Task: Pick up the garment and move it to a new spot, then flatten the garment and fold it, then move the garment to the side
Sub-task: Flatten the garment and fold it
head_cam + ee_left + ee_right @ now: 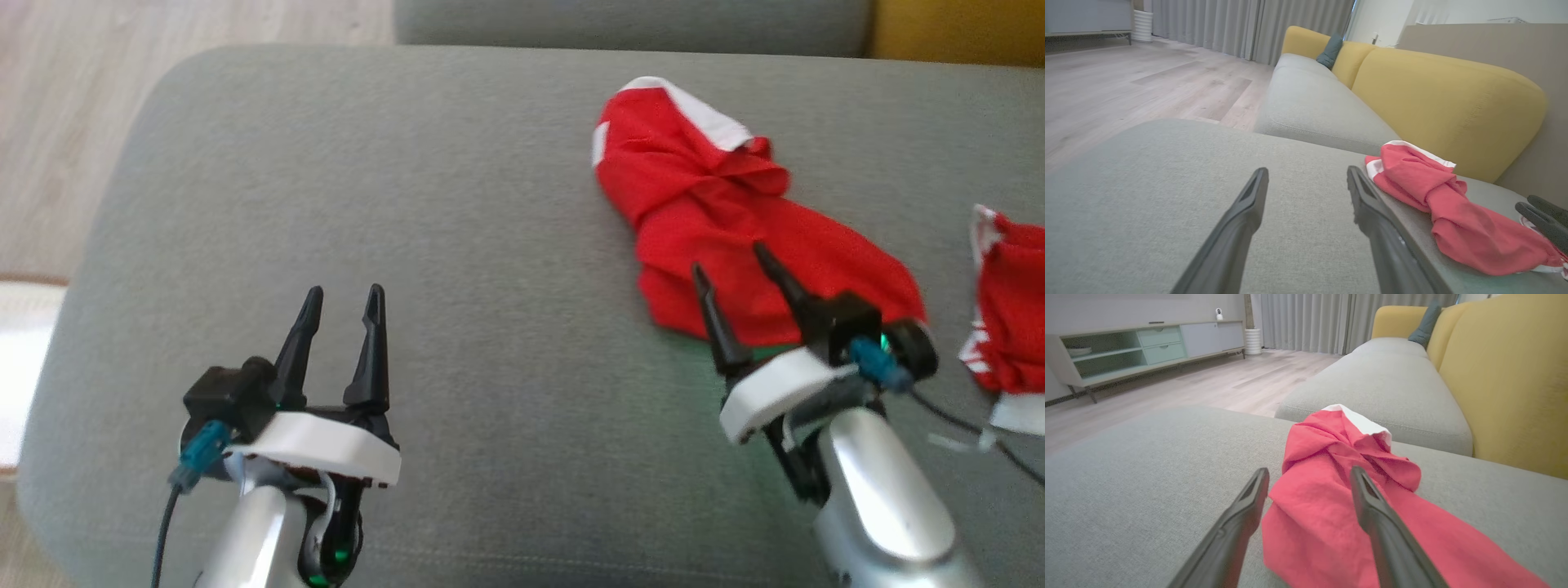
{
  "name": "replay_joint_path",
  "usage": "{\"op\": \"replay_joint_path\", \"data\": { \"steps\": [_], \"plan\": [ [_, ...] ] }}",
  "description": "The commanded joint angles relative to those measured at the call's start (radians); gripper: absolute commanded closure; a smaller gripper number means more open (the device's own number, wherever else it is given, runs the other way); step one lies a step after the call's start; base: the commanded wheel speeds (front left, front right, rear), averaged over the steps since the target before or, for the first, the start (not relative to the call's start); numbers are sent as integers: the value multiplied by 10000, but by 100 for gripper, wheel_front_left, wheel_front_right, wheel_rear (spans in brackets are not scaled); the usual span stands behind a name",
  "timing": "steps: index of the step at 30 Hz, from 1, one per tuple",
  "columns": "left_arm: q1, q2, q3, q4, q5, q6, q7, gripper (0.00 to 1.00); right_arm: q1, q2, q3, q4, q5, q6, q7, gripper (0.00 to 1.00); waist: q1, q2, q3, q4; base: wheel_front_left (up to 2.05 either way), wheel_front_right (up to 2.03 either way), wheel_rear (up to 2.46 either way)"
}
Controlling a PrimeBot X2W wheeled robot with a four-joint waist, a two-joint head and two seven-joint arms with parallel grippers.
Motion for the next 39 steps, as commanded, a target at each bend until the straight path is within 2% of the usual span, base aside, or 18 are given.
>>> {"op": "replay_joint_path", "data": {
  "steps": [1, 12, 16, 26, 27, 28, 33, 39],
  "plan": [
    [-407, 40, 270, -277, -88, 55, -122, 0, -544, 23, 100, -136, -162, -7, 93, 0, 0, 0, 154, 326, 0, 0, 0],
    [-509, 39, 52, -220, -386, 188, -122, 0, -2213, 23, -899, 1677, -1641, -7, 810, 0, 0, 0, 734, 1333, 0, 0, 0],
    [-603, 39, -32, -223, -519, 227, -122, 0, -2732, 23, -1322, 2170, -2238, -7, 1006, 0, 0, 0, 888, 1490, 0, 0, 0],
    [-896, 39, -327, -174, -753, 334, -122, 0, -3480, 24, -1376, 3282, -3577, -7, 1577, 0, 0, 0, 1148, 1758, 0, 0, 0],
    [-916, 39, -336, -169, -768, 342, -122, 0, -3525, 24, -1360, 3382, -3623, -7, 1573, 15, 0, 0, 1164, 1776, 0, 0, 0],
    [-929, 39, -341, -161, -779, 346, -122, 0, -3584, 24, -1314, 3447, -3590, -7, 1478, 100, 0, 0, 1172, 1789, 0, 0, 0],
    [-928, 39, -290, -64, -766, 358, -122, 0, -3844, 24, -244, 3629, -2218, -7, 556, 100, 0, 0, 1072, 1736, 0, 0, 0],
    [-860, 39, -212, 28, -708, 374, -122, 0, -3939, 24, 1495, 2912, 692, -7, -522, 100, 0, 0, 809, 1455, 0, 0, 0]
  ]
}}
